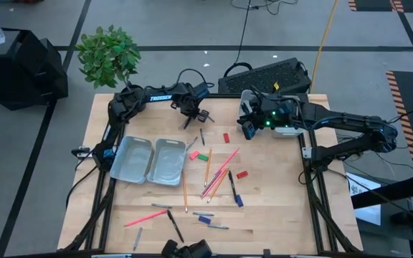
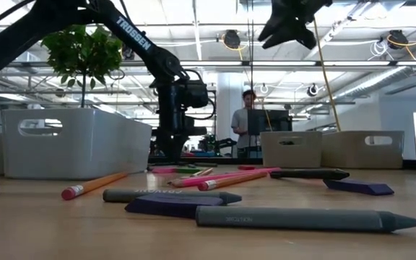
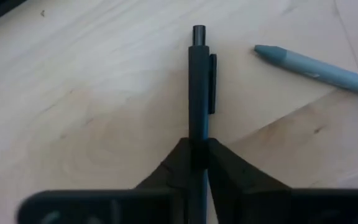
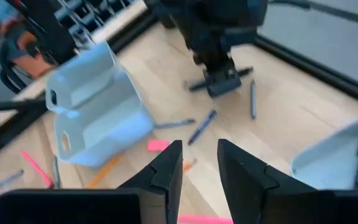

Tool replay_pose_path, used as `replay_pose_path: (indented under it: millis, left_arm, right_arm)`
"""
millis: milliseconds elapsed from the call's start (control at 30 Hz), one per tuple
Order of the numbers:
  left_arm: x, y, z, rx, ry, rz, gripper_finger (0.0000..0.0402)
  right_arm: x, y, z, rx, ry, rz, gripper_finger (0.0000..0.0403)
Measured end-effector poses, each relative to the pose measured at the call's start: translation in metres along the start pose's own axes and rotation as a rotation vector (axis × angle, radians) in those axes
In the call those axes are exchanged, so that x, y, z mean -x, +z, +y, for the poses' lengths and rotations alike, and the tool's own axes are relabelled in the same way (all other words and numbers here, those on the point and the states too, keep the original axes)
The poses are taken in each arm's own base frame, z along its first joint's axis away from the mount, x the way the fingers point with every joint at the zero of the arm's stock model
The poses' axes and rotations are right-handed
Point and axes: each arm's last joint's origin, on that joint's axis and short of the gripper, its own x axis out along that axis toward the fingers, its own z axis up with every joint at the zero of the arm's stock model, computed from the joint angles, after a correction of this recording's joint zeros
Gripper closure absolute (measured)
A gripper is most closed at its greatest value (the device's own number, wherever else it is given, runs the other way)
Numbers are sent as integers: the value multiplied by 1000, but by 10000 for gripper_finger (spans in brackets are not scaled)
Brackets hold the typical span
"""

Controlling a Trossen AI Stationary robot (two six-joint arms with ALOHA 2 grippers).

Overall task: Sort crayons/erasers/pens/pencils in bins
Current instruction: Put the black pen into the top left gray bin

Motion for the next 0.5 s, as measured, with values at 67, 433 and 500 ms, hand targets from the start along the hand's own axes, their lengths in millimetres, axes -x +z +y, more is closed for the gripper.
replay_pose_path:
  millis: [67,433,500]
  left_arm:
    - [0,1,-1,-6,0,-15,381]
    - [22,-2,-7,-25,5,-32,374]
    - [45,0,-14,-27,-43,-90,380]
  right_arm:
    - [0,-2,1,10,-2,15,310]
    - [16,-8,-3,118,-12,51,310]
    - [23,-11,-6,132,-24,77,310]
